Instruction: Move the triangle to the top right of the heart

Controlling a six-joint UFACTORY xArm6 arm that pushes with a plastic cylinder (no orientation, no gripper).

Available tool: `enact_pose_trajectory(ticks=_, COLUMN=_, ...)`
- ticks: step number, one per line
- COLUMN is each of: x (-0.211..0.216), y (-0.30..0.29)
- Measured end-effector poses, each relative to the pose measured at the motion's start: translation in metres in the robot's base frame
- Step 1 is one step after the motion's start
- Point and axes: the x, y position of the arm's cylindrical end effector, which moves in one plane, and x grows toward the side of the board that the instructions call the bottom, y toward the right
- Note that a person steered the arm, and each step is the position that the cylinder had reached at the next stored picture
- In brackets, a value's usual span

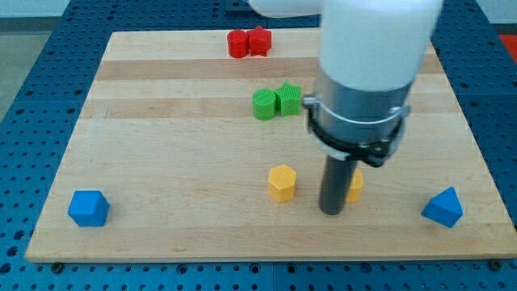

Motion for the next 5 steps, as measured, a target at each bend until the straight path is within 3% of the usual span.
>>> enact_pose_trajectory(ticks=3, x=0.049, y=0.102)
enact_pose_trajectory(ticks=5, x=0.034, y=0.139)
